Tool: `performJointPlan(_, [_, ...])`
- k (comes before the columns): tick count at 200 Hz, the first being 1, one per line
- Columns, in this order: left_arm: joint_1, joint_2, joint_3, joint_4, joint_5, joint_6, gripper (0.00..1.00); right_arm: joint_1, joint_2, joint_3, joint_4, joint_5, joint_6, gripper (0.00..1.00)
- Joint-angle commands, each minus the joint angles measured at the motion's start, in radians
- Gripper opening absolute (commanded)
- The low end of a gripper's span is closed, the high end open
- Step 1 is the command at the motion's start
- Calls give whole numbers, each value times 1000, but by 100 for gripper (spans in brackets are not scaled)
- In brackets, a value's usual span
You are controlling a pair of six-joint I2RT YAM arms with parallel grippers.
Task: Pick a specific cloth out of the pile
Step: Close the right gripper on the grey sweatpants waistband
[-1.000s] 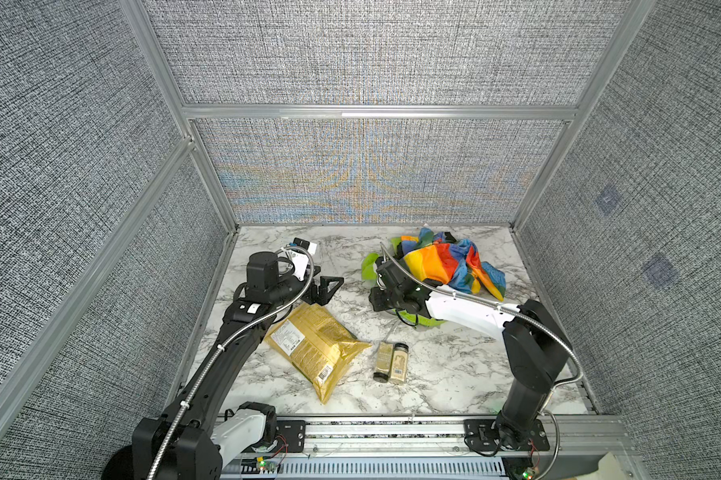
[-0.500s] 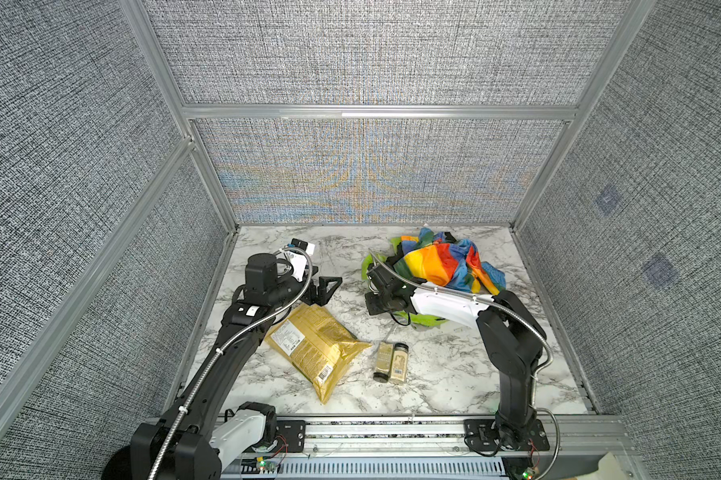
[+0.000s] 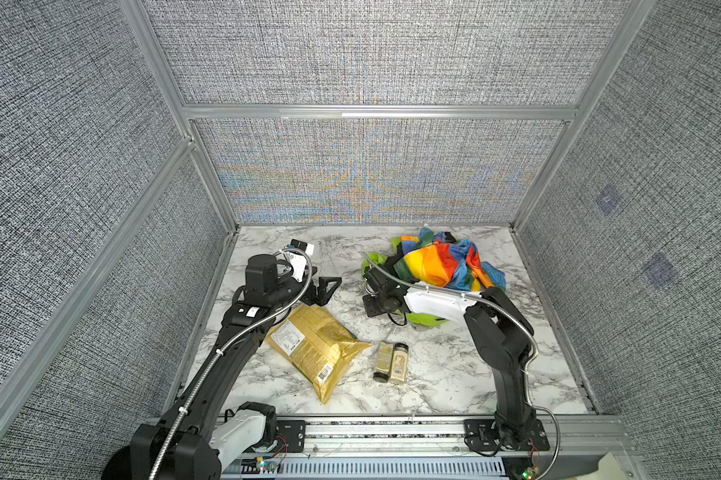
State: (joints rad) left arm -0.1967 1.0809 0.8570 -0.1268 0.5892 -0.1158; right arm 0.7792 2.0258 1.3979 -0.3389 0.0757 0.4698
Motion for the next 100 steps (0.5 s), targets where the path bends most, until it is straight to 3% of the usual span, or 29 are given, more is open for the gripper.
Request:
performJointPlan(1, [0, -3, -1, 27, -2, -1, 99, 2, -46, -13, 28, 27, -8, 9])
performJointPlan(52, [0, 3, -2, 29, -8, 2, 98, 1, -157, -34, 43, 39, -14, 6])
performJointPlan(100, [0, 14, 2, 18, -15, 8, 98, 5, -227, -16, 50, -23, -25, 6])
